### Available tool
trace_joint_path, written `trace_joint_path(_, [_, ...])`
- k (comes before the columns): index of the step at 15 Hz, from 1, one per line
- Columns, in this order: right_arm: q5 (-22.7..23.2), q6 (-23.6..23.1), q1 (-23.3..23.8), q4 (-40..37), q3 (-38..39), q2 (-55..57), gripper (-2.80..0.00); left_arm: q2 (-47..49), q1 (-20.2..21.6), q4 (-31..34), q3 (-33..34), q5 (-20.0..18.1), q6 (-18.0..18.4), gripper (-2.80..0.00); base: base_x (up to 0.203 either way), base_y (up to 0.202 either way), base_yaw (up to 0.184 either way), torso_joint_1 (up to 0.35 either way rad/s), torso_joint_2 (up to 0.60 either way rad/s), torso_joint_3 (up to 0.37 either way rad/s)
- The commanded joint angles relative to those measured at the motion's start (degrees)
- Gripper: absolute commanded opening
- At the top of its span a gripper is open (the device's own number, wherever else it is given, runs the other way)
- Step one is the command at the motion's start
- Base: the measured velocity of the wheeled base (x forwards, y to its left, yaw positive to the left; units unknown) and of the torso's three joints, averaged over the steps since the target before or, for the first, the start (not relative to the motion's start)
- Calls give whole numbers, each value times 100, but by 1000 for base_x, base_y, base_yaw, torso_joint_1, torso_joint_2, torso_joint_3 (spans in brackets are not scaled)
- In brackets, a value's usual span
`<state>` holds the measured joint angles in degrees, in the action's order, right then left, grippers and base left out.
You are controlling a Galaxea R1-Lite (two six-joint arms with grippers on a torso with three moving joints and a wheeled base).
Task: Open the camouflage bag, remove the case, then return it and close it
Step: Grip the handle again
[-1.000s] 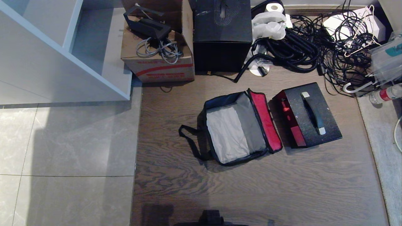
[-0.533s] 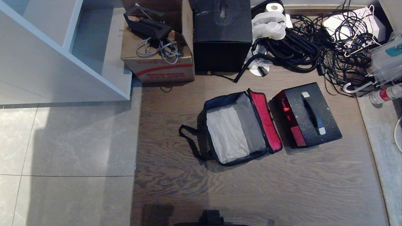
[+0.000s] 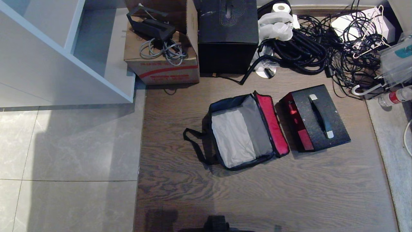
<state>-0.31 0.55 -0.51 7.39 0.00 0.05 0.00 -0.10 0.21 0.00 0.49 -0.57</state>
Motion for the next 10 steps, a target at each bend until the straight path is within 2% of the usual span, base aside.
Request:
trace_joint_path(1, [-4,6,-8,8,229,21,-280,0,1,-3,0,4,-4,-280,0,0,0,0,0,0])
trace_joint_path(10, [-4,6,-10,8,229,21,-280,0,1,-3,0,4,-4,-280,0,0,0,0,0,0])
